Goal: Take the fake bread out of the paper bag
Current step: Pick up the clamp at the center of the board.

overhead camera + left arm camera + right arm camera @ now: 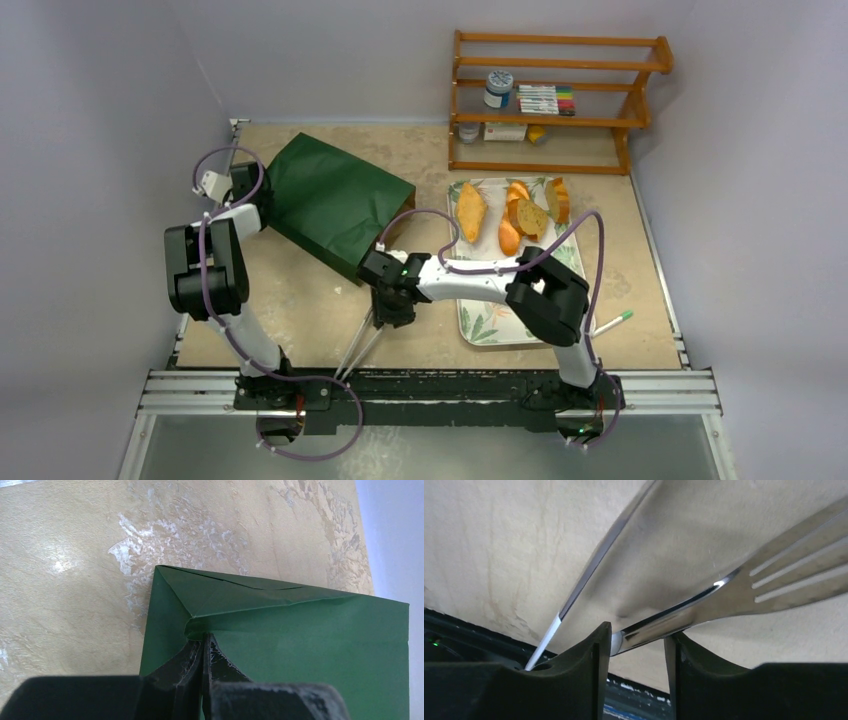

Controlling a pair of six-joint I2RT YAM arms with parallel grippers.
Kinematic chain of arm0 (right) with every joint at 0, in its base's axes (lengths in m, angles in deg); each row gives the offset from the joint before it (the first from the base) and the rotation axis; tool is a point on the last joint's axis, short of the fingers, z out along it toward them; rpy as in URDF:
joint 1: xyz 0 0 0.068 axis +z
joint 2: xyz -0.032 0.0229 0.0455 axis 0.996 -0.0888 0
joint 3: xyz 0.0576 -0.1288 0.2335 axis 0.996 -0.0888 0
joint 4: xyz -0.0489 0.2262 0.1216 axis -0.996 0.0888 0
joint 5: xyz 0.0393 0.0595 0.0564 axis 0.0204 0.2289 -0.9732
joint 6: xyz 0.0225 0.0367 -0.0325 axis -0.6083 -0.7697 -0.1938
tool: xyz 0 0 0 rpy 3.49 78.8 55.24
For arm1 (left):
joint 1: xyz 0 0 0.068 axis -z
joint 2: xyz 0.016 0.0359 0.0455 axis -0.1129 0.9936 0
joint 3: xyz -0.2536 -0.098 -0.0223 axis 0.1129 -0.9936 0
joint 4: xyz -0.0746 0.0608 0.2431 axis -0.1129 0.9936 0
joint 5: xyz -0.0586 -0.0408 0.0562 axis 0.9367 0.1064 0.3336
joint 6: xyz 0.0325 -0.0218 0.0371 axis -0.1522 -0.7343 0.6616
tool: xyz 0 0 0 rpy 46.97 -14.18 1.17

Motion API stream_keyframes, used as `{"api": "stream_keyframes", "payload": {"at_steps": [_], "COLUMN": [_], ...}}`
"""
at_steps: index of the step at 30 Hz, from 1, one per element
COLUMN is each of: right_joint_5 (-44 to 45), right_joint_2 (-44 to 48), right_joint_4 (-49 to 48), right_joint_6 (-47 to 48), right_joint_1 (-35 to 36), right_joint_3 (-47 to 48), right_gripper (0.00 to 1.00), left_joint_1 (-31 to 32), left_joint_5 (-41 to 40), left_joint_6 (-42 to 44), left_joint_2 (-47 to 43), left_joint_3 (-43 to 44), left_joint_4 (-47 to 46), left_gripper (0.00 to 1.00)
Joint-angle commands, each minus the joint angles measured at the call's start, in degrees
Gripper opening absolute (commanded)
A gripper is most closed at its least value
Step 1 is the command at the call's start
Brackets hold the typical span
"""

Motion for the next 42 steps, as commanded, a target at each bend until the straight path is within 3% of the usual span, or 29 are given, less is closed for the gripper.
{"api": "stream_keyframes", "payload": {"at_steps": [1,9,22,24,29,37,42], "right_joint_5": [0.51,4.88,15.63,17.41,18.72,18.09,16.64], "right_joint_2": [-0.55,2.02,1.53,1.37,3.64,14.67,18.07], "right_joint_4": [0.2,5.75,17.05,17.02,15.68,9.66,6.59], "right_joint_6": [1.09,4.51,21.24,23.83,24.73,22.25,18.77], "right_joint_1": [-1.35,-2.22,-3.56,-3.61,-3.86,-2.13,1.34], "right_joint_3": [1.97,1.69,7.2,7.76,5.79,-1.01,-4.86], "right_gripper": [0.41,0.23,0.15,0.18,0.4,0.56,0.61], "left_joint_1": [-0.52,-0.49,-0.47,-0.47,-0.49,-0.48,-0.47], "left_joint_5": [0.63,0.95,-0.17,-0.4,-0.88,-0.98,-0.98], "left_joint_6": [-0.16,-1.23,-0.27,-0.08,0.59,0.75,1.45], "left_joint_2": [1.63,2.05,0.4,0.06,-0.86,-1.61,-1.9], "left_joint_3": [-1.66,-1.7,-1.74,-1.64,-1.29,-1.37,-0.4], "left_joint_4": [1.06,0.23,0.6,0.88,1.87,3.11,4.14], "left_gripper": [0.0,0.0,0.0,0.0,0.0,0.0,0.0]}}
